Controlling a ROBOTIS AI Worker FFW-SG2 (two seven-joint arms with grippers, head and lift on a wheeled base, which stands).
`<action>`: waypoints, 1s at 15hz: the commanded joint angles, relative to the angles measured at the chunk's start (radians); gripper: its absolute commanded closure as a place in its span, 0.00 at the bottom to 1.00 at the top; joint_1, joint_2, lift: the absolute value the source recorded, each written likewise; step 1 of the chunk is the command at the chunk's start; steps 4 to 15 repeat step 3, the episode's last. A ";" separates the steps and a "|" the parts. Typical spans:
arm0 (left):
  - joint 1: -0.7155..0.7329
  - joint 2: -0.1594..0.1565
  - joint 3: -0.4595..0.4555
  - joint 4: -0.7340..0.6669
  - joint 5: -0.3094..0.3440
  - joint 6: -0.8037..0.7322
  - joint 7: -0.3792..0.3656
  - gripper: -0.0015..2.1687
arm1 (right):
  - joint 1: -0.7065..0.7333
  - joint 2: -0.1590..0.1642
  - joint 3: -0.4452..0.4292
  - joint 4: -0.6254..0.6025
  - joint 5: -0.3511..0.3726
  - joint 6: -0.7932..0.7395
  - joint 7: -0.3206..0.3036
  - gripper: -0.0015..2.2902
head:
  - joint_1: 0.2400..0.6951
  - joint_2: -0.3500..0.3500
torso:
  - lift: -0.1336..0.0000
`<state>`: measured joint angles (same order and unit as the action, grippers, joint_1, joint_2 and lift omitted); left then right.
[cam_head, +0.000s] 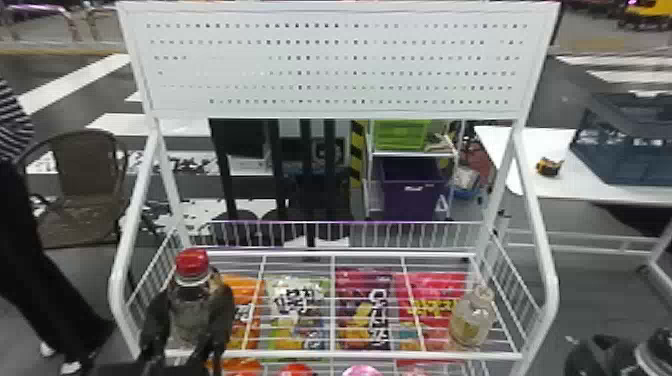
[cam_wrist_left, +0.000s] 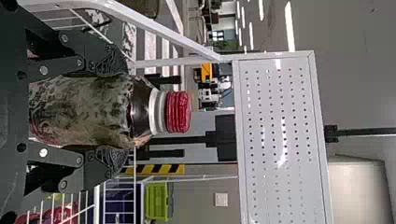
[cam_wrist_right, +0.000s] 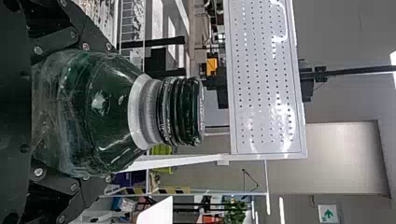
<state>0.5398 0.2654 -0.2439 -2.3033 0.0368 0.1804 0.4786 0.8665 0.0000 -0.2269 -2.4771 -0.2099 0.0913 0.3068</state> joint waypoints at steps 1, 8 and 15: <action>0.000 0.000 0.000 -0.002 0.000 0.000 0.000 0.88 | 0.005 0.001 0.001 -0.003 0.000 0.000 0.000 0.40 | 0.57 0.50 | 1.00; 0.000 -0.002 0.000 -0.004 0.000 0.000 0.000 0.88 | 0.005 0.001 0.000 -0.002 0.000 -0.003 0.000 0.40 | 0.57 0.50 | 1.00; 0.000 -0.002 0.000 -0.004 0.000 0.000 0.000 0.88 | 0.005 0.001 0.000 -0.002 0.000 -0.003 0.000 0.40 | 0.57 0.50 | 1.00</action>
